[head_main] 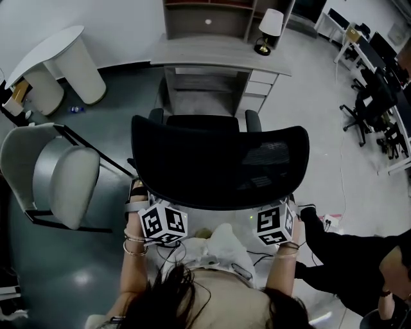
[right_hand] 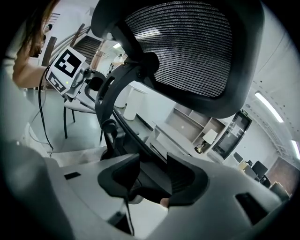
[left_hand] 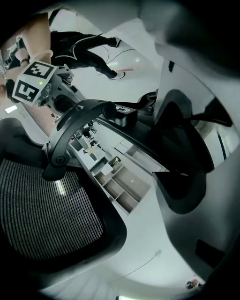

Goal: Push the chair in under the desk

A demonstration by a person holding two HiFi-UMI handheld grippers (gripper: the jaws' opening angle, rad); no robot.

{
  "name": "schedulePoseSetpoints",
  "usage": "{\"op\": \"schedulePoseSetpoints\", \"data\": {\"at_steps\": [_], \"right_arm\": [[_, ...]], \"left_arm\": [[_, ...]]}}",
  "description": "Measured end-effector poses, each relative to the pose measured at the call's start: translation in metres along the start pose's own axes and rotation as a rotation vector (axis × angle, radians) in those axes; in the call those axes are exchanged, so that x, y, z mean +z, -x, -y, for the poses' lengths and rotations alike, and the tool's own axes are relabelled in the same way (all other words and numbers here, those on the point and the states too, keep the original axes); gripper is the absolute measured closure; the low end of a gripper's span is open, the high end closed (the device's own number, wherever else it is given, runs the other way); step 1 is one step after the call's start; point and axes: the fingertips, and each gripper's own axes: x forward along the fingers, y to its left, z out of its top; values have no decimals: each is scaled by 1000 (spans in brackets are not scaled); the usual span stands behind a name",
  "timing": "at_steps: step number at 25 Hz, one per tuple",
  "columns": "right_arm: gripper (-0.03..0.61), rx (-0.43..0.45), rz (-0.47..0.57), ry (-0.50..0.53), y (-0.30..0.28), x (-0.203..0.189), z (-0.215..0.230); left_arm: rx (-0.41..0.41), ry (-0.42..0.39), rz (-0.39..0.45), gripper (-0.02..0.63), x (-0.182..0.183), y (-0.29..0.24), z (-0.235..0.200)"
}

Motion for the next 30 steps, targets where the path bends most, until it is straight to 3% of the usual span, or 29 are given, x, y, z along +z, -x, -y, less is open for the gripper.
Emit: {"op": "schedulePoseSetpoints", "data": {"at_steps": [30], "right_arm": [[407, 12, 52, 9, -16, 8, 9]], "left_arm": [[-3, 24, -2, 331, 0, -18, -13]]}}
